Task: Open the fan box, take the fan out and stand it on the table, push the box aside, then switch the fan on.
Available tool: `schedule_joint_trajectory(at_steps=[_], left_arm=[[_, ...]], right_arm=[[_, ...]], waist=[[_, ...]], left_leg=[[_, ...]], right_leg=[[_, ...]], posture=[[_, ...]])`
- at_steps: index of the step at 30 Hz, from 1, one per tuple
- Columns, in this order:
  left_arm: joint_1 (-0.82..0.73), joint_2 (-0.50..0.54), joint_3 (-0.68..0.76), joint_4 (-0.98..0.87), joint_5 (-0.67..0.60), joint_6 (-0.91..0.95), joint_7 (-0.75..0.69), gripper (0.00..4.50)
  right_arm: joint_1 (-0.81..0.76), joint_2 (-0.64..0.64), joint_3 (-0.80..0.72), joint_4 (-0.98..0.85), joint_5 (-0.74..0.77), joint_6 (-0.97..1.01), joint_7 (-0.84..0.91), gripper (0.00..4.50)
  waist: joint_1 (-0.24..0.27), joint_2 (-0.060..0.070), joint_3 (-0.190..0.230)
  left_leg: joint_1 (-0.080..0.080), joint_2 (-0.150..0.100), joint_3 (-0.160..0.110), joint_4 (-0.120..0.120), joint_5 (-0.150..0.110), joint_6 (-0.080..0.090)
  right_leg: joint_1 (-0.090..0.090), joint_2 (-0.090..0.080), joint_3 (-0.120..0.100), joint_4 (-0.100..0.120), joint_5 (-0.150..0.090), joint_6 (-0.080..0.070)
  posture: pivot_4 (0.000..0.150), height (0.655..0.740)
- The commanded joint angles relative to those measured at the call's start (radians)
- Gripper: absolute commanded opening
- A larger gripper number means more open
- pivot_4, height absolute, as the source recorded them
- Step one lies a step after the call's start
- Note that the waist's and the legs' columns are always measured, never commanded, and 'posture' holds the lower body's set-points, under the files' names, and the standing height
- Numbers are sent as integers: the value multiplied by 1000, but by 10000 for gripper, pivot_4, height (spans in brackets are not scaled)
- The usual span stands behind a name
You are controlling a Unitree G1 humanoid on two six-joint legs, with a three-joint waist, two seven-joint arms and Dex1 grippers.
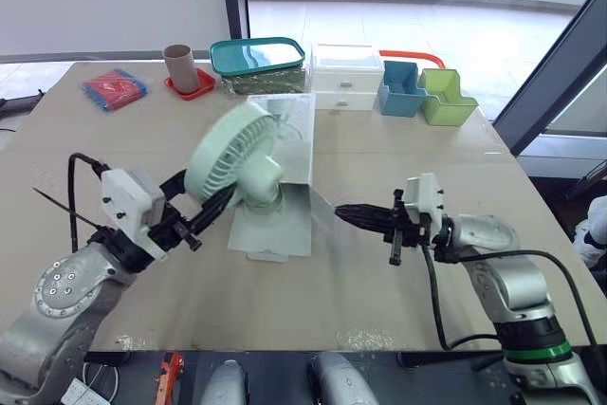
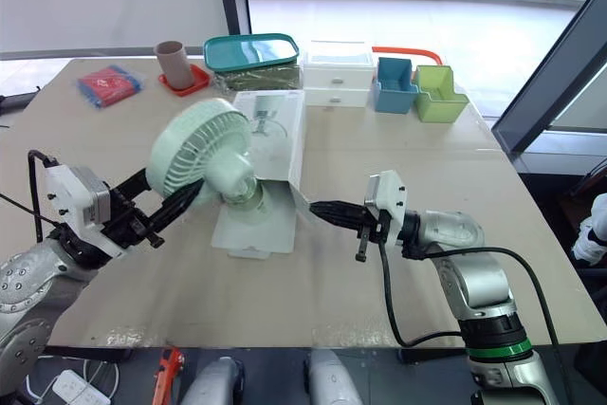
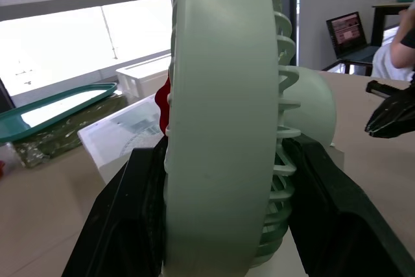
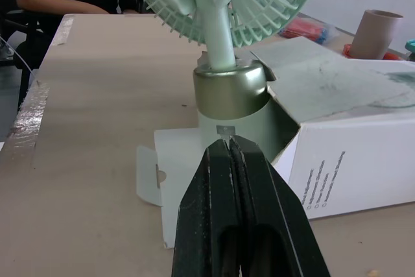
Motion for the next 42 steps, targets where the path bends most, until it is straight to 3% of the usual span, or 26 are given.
schedule_joint_trajectory(at_steps=[1, 12, 21, 26, 30, 31, 34, 35, 36, 40, 42], left_arm=[[15, -20, 64, -63, 47, 32, 69, 19693], [22, -83, 78, -191, 78, 123, 163, 19693], [-43, -80, 224, -212, 136, 299, 352, 19693], [-78, -76, 269, -234, 114, 346, 363, 19693], [-68, -84, 318, -237, 103, 375, 370, 19665], [-63, -82, 329, -239, 109, 380, 367, 19665], [-56, -89, 368, -229, 126, 405, 387, 19665], [-56, -92, 385, -219, 134, 417, 399, 19665], [-56, -88, 396, -211, 149, 417, 401, 19665], [-67, -81, 422, -190, 159, 419, 386, 19665], [-76, -82, 425, -179, 164, 409, 373, 19665]], right_arm=[[-25, 11, -6, 1, -3, -26, -1, 0], [-50, 38, 5, 32, -25, -43, -9, 0], [-60, 59, 19, 44, -36, -49, -6, 0], [-80, 79, 19, 55, -9, -26, 1, 0], [-95, 84, 19, 58, 9, 2, 4, 7680], [-97, 86, 20, 59, 7, -2, 4, 12252], [-98, 88, 26, 60, 14, 6, 14, 20331], [-98, 89, 27, 61, 12, 3, 15, 26222], [-98, 90, 26, 60, 13, 3, 15, 27913], [-102, 96, 30, 71, 4, -9, 17, 43651], [-105, 98, 35, 78, -3, -15, 21, 43651]], waist=[[0, 0, 0], [1, 0, 0], [0, 0, 0], [3, -1, 0], [2, -1, 0], [2, -1, 0], [2, -1, 0], [2, -1, 0], [2, -1, 0], [2, -2, 0], [2, -2, 0]], left_leg=[[0, 0, 0, 0, 0, 0], [-1, 0, 0, 0, 0, 0], [-1, 0, 0, 0, 0, 0], [-2, -1, -2, 0, 0, 0], [-2, -1, -1, 0, 0, 0], [-2, -1, -2, 0, 0, 0], [-2, -1, -2, 0, 0, -1], [-2, -1, -2, 0, 0, -1], [-2, -1, -2, 0, 0, -1], [-2, -1, -2, 0, 0, -1], [-2, -1, -2, 0, 0, -1]], right_leg=[[0, 0, 0, 0, 0, 0], [0, 0, 0, 0, 0, 0], [0, 0, 0, 0, 0, 0], [-1, -1, -1, 0, 0, 0], [-1, 0, -1, 0, 0, 0], [-1, 0, -2, 0, 0, 0], [-1, -1, -2, 0, 0, 0], [-1, -1, -2, 0, 0, 0], [-1, -1, -2, 0, 0, 0], [-1, 0, -2, 0, 0, 0], [-1, -1, -2, 0, 0, 0]], posture=[[1500, 7400], [1500, 7400], [1500, 7400], [1500, 7400], [1500, 7400], [1500, 7400], [1500, 7400], [1500, 7400], [1500, 7400], [1500, 7400], [1500, 7400]])
